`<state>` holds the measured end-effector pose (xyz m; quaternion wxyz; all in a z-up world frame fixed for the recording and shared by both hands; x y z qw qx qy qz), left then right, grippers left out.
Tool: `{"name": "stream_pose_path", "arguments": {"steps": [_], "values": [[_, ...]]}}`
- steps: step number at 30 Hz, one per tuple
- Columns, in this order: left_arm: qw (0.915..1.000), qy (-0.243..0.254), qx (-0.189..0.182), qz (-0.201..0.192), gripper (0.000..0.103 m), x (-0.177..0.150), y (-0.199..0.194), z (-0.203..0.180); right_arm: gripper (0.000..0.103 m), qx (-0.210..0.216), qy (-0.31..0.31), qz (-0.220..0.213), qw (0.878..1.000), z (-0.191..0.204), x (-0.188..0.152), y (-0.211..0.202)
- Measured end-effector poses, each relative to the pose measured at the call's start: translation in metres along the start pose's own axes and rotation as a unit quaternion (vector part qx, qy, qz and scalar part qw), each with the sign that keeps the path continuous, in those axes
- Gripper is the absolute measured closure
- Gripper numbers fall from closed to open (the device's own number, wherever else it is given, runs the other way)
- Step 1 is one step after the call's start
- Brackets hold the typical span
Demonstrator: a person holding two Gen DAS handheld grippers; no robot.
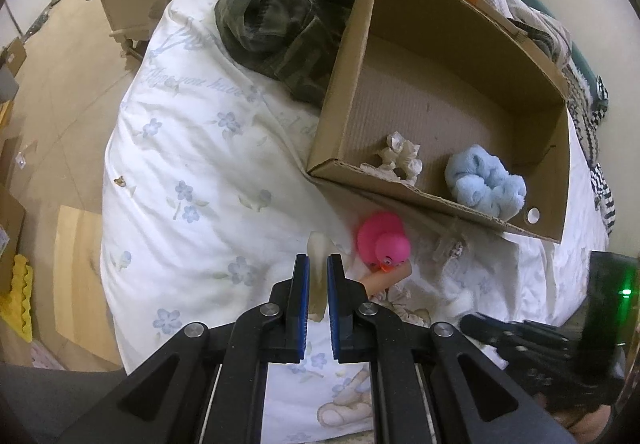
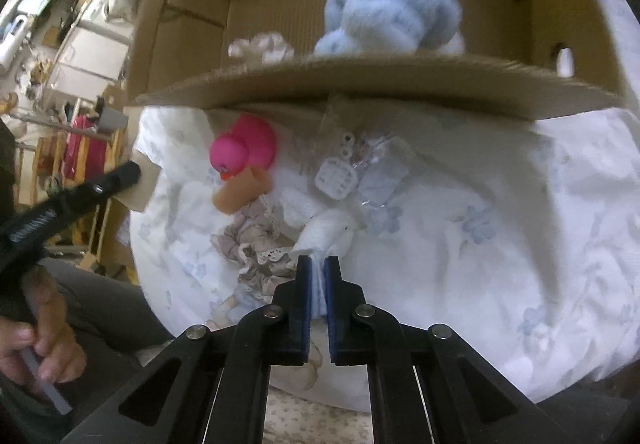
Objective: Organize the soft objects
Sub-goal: 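Carry the white sock with the right tool while the left tool carries the beige item over the box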
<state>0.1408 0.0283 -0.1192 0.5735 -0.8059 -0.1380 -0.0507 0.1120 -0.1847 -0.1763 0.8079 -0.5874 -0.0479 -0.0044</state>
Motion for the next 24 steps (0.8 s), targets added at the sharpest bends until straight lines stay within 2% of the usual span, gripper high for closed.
{"name": "stream_pose_path", "arguments": {"steps": [4, 12, 16, 24], "values": [[0.9999, 0.001, -0.002, -0.01, 0.095, 0.0, -0.006, -0.005, 0.095, 0.013, -0.002, -0.035, 0.999, 0.001, -0.004, -0.024], [0.9996, 0.009, 0.01, -0.024, 0.095, 0.0, -0.013, -0.01, 0.095, 0.021, -0.016, -0.062, 0.998, 0.007, -0.009, -0.044], [0.9977, 0.015, 0.021, -0.062, 0.095, 0.004, -0.033, -0.011, 0.095, 0.047, -0.018, -0.093, 0.994, 0.007, -0.008, -0.066], [0.9921, 0.019, 0.005, -0.124, 0.095, 0.026, -0.073, -0.024, 0.095, 0.075, -0.017, -0.164, 0.983, 0.003, 0.008, -0.112]]}}
Point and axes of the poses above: each gripper's, at about its wrist camera, not at the fingertips, and y roughly the way its jaws point, z to its left, x to its top, the point moved 4 cm from there along y, roughly the way its jaws point, and after that the axes turned 7 degrees about -x, right-handed, at the moved point
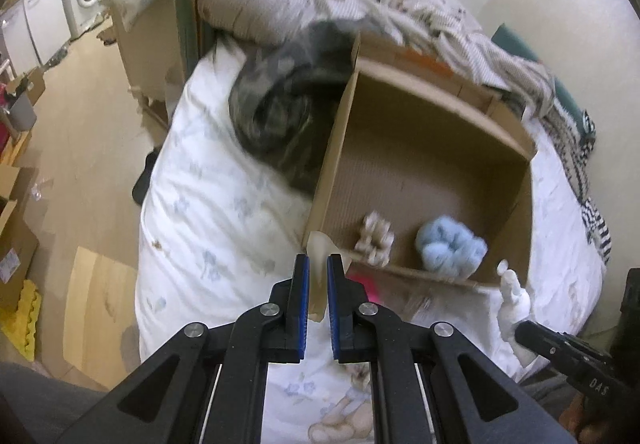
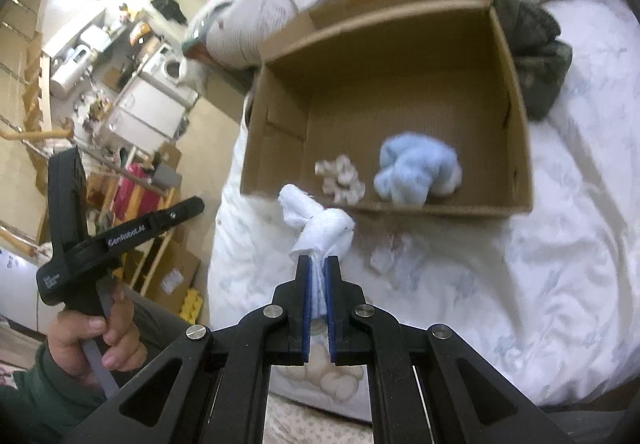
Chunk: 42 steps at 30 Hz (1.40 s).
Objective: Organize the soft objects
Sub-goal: 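Carry the white sock with the right tool while the left tool carries the beige item over the box, then open the left tool inside the box while the right tool releases the white sock onto the blue plush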
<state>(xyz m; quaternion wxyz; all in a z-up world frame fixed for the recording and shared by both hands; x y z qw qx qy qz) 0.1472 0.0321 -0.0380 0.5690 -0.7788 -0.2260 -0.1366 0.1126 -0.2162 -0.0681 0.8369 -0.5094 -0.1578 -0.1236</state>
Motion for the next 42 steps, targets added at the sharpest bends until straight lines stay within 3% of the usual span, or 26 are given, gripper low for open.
{"name": "stream_pose_path", "arguments": {"steps": [10, 17, 27, 39, 42], "values": [[0.9992, 0.031, -0.015, -0.021, 0.095, 0.035, 0.0, -0.023, 0.095, -0.011, 0.0, -0.071, 0.997, -0.008, 0.047, -0.029], [0.9984, 0.05, -0.021, -0.018, 0.095, 0.05, 0.021, -0.04, 0.095, -0.031, 0.0, -0.089, 0.996, -0.025, 0.071, -0.017], [0.9957, 0.088, -0.017, -0.024, 0.095, 0.066, 0.051, -0.069, 0.095, -0.053, 0.015, -0.078, 0.995, -0.042, 0.078, 0.01], [0.9895, 0.144, -0.011, -0.008, 0.095, 0.049, 0.097, -0.078, 0.095, -0.069, 0.009, -0.043, 0.997, -0.038, 0.079, 0.041], [0.9905, 0.136, -0.02, -0.001, 0.095, 0.048, 0.105, -0.078, 0.095, -0.075, 0.01, -0.031, 0.997, -0.038, 0.077, 0.05]]}}
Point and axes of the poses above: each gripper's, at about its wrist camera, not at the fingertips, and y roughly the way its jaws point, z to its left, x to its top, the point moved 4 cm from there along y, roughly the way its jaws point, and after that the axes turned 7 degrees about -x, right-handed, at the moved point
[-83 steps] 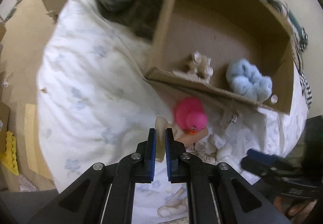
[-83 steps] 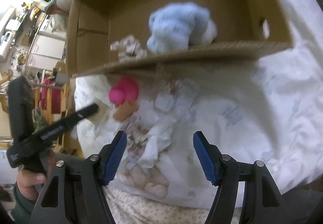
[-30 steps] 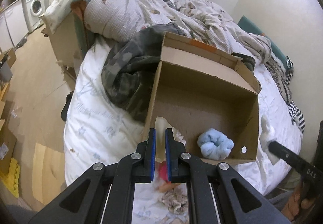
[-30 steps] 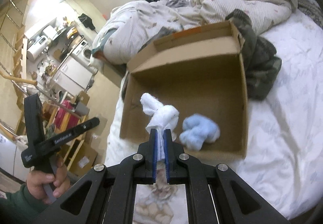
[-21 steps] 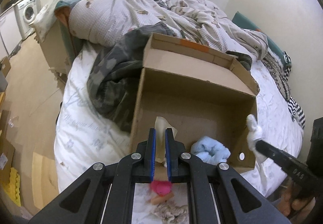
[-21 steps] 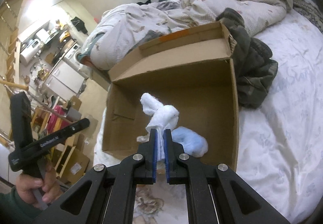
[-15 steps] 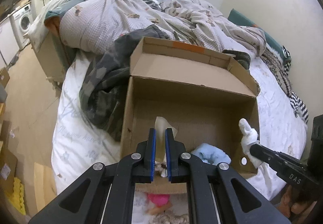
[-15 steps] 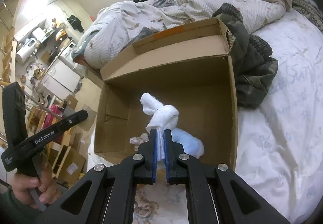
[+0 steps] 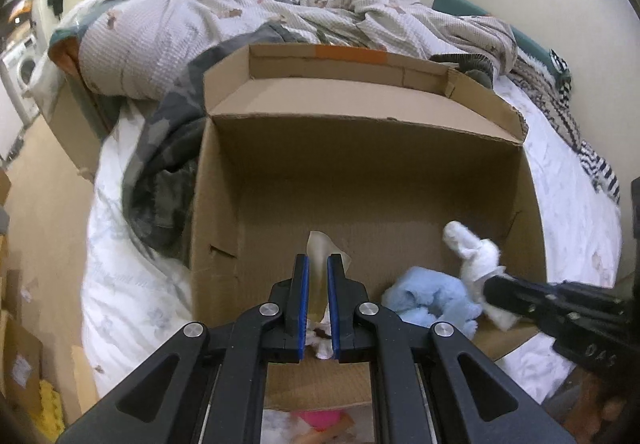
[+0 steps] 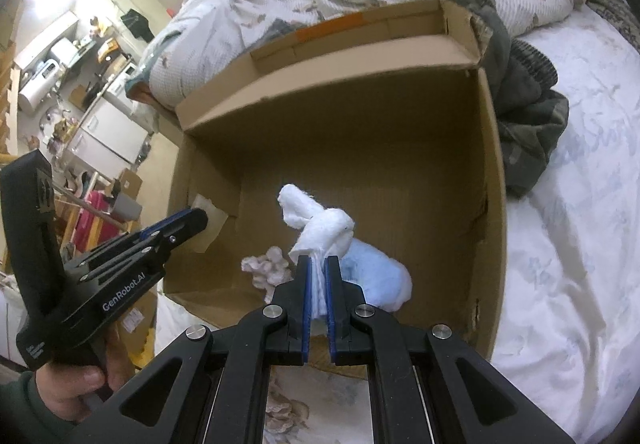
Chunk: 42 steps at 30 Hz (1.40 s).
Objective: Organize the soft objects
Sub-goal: 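Open the left tool inside the box while the right tool releases the white sock onto the blue plush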
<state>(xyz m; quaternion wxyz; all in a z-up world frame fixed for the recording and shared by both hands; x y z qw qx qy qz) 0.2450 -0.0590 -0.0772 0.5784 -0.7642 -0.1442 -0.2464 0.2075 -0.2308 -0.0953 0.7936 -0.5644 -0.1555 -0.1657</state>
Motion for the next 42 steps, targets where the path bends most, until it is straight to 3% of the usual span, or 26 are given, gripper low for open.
{"name": "stream_pose_path", "arguments": {"steps": [10, 16, 19, 20, 21, 23, 33, 34, 36, 38, 42], "values": [[1.0, -0.005, 0.003, 0.001, 0.095, -0.006, 0.007, 0.0, 0.095, -0.011, 0.004, 0.018, 1.0, 0.004, 0.001, 0.014], [0.9999, 0.008, 0.009, 0.007, 0.089, -0.008, 0.007, -0.005, 0.095, -0.023, 0.015, 0.023, 0.999, -0.001, 0.004, 0.019], [0.9996, 0.021, 0.016, 0.008, 0.078, -0.008, 0.005, -0.009, 0.095, -0.025, 0.017, 0.022, 0.999, -0.003, 0.004, 0.019], [0.9996, 0.023, 0.017, 0.007, 0.066, -0.009, 0.005, -0.009, 0.095, -0.026, 0.018, 0.022, 0.999, -0.004, 0.003, 0.019], [0.9995, 0.024, 0.021, 0.004, 0.049, -0.009, 0.003, -0.01, 0.095, -0.026, 0.017, 0.023, 0.999, -0.004, 0.003, 0.02], [0.9993, 0.022, 0.029, -0.007, 0.032, -0.008, -0.001, -0.01, 0.095, -0.028, 0.016, 0.023, 0.999, -0.003, 0.003, 0.02], [0.9987, 0.006, 0.049, -0.011, 0.032, -0.005, -0.006, -0.001, 0.094, -0.019, 0.021, 0.016, 0.999, -0.004, 0.002, 0.017], [0.9987, 0.004, 0.05, -0.011, 0.032, -0.005, -0.006, 0.0, 0.09, -0.017, 0.023, 0.015, 0.999, -0.003, 0.002, 0.017], [0.9987, 0.0, 0.05, -0.011, 0.032, -0.005, -0.007, 0.002, 0.073, -0.015, 0.03, 0.016, 0.999, -0.005, 0.003, 0.016], [0.9988, 0.0, 0.049, -0.01, 0.032, -0.006, -0.008, 0.002, 0.032, -0.019, 0.034, 0.014, 0.999, -0.007, 0.003, 0.016], [0.9984, 0.001, 0.055, -0.011, 0.032, -0.007, -0.009, 0.002, 0.029, -0.024, 0.035, -0.004, 0.999, -0.007, 0.005, 0.009]]}}
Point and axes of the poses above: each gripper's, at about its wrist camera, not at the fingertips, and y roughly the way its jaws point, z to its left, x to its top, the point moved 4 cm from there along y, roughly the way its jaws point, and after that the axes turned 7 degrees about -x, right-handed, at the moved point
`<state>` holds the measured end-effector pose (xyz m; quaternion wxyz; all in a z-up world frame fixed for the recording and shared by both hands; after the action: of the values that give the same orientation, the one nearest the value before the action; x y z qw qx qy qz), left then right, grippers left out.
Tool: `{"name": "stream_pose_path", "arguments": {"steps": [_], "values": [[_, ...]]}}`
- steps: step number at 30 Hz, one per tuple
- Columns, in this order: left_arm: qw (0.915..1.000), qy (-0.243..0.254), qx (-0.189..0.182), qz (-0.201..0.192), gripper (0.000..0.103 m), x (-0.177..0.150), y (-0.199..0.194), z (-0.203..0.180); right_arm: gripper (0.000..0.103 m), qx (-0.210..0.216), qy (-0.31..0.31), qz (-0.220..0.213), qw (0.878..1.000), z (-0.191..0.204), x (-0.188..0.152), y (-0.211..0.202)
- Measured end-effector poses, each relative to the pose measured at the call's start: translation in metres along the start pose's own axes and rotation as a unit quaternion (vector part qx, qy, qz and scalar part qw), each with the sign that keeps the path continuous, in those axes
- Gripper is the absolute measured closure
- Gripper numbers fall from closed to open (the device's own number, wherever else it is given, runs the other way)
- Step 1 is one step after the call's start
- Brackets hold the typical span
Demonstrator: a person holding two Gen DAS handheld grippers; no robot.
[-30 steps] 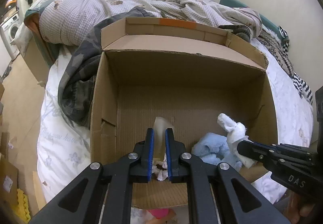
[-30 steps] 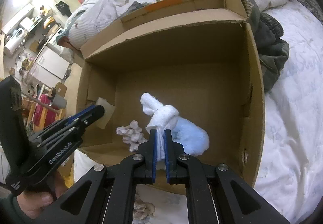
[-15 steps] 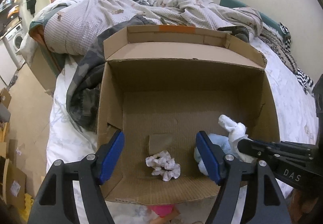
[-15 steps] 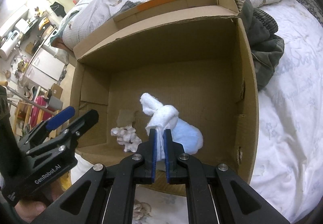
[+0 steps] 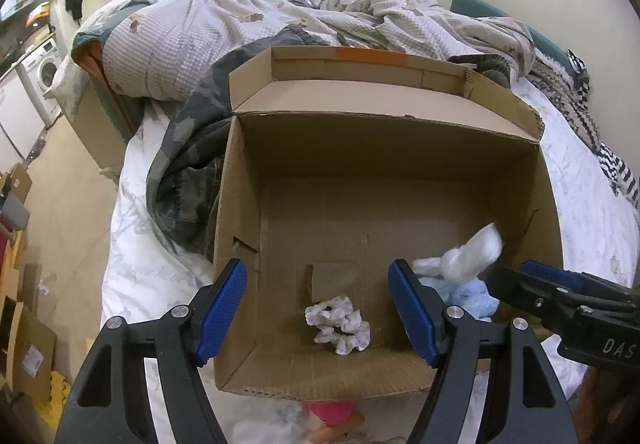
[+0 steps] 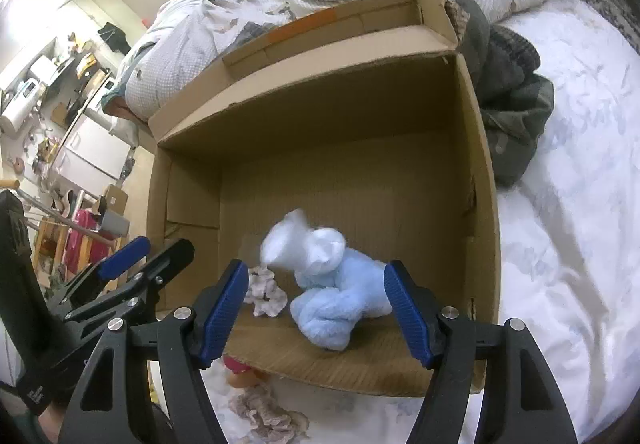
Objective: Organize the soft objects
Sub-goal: 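Open the left tool inside the box while the right tool releases the white sock onto the blue plush, then withdraw both tools from the box toward the pink duck on the bed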
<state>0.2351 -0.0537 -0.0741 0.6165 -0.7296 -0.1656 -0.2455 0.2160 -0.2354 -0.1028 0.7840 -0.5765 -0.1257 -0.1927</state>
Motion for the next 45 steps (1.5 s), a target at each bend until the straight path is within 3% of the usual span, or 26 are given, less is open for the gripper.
{"name": "stream_pose_path", "arguments": {"steps": [17, 29, 45], "values": [[0.9999, 0.003, 0.014, -0.008, 0.032, -0.008, -0.016, 0.005, 0.029, 0.002, 0.004, -0.009, 1.0, 0.006, -0.003, -0.008], [0.9993, -0.003, 0.03, -0.023, 0.032, -0.016, -0.046, 0.018, 0.029, -0.002, 0.001, -0.016, 1.0, 0.006, -0.02, -0.028], [0.9989, -0.026, 0.034, -0.015, 0.032, -0.048, -0.074, 0.035, 0.029, -0.005, -0.01, -0.01, 1.0, 0.011, -0.052, -0.044]]}}
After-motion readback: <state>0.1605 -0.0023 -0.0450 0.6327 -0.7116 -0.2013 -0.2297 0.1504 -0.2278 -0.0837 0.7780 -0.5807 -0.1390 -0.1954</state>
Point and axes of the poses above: each gripper's, at about its wrist camera, not at the fingertips, and y roughly the way its jaws point, z to its left, x to its top, the point moved 4 cm from there along y, roughly the way its jaws point, and after that the axes turned 7 degrees about -x, right-handed, at the moved point
